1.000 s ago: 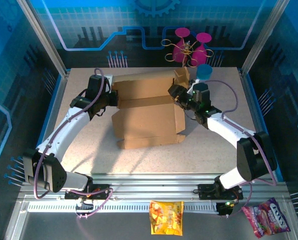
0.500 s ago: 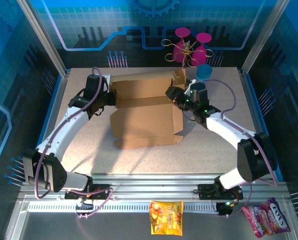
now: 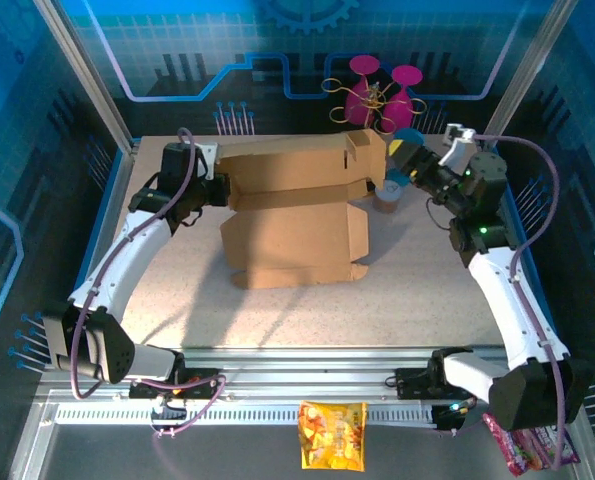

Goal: Fold the paper box

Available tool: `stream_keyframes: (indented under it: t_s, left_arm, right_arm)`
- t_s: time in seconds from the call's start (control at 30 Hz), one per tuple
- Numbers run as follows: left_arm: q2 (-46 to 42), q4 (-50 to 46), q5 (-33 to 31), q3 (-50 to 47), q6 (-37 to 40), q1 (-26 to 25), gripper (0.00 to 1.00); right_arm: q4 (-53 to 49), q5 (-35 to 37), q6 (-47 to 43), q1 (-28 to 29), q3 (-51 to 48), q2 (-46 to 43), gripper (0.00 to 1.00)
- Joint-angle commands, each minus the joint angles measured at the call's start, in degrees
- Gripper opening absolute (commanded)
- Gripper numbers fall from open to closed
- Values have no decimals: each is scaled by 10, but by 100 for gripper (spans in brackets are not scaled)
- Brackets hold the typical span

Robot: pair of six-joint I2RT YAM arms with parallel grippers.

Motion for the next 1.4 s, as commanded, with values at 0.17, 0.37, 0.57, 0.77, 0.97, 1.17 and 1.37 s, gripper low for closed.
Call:
stream_keyframes:
  t_s: [0.17, 0.37, 0.57, 0.77, 0.97, 1.17, 1.37]
  left_arm:
    - [4, 11, 108, 25, 20, 30, 0]
    - [24, 4, 151, 43, 30, 40, 0]
    - [39, -2, 166, 51, 32, 48, 0]
    - [47, 4, 171, 51, 25, 51, 0]
    - [60, -3, 171, 61, 21, 54, 0]
    - [70, -1, 174, 69, 18, 55, 0]
    - [74, -2, 174, 74, 19, 55, 0]
  right_arm:
    - [59, -138, -126, -66, 35, 107, 45]
    - [135, -247, -204, -89, 32, 169, 48]
    - [182, -295, -217, -71, 36, 201, 48]
    - [170, -314, -215, -59, 43, 213, 46]
    - [176, -322, -203, -39, 31, 199, 48]
    - [139, -325, -228, -13, 38, 187, 49]
    - [95, -302, -274, 9, 56, 187, 50]
